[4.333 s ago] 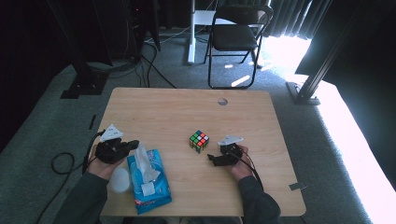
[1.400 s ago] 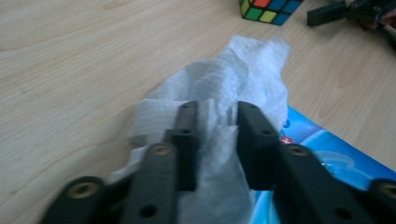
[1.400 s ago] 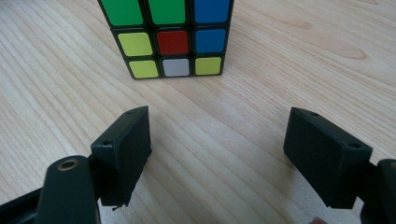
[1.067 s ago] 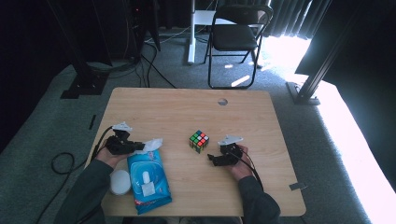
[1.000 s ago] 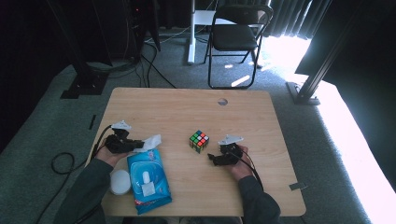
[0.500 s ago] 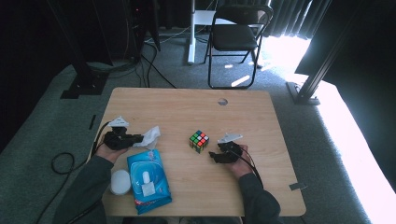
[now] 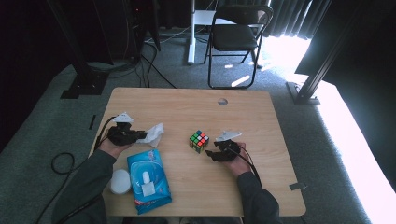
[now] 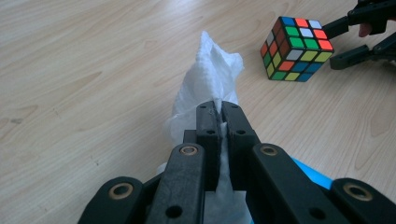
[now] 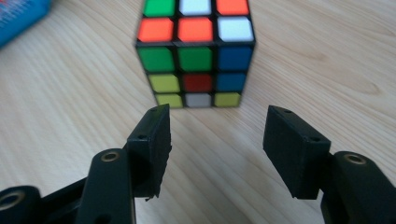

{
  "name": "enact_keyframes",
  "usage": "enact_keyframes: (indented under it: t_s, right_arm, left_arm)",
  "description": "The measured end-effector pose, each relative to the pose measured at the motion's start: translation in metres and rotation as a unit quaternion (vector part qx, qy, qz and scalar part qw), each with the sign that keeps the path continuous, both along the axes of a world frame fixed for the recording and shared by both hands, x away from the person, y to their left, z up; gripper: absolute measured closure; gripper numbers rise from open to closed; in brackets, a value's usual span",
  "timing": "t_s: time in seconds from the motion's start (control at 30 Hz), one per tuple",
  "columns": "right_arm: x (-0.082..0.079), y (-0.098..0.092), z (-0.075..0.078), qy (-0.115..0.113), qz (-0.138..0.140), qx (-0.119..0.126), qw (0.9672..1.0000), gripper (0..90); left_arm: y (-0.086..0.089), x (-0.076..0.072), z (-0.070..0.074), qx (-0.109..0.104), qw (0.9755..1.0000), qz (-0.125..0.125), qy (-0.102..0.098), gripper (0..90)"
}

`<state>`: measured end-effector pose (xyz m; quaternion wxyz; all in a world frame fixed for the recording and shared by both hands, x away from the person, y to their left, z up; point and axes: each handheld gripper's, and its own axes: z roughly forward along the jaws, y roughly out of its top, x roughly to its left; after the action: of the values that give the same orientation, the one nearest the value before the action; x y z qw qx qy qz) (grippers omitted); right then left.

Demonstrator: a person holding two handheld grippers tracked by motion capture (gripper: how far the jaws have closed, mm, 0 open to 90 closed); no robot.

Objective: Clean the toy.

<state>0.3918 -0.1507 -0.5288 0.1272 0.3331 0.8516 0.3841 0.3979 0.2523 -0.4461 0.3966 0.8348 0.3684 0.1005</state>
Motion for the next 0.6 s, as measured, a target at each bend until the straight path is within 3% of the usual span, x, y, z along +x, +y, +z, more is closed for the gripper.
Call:
enact_keyframes:
  t_s: [0.23,0.6]
  right_arm:
    - [-0.001,0.006,0.003,-0.013,0.005,-0.013,0.9998,30.9]
    - [0.003,0.016,0.005,-0.021,-0.005,0.006,0.9997,16.2]
  left_arm:
    - [-0.004,0.004,0.005,-0.007,1.0000,-0.001,-0.003,87.2]
    - [-0.008,0.007,0.009,-0.017,0.9998,0.000,-0.010,87.2]
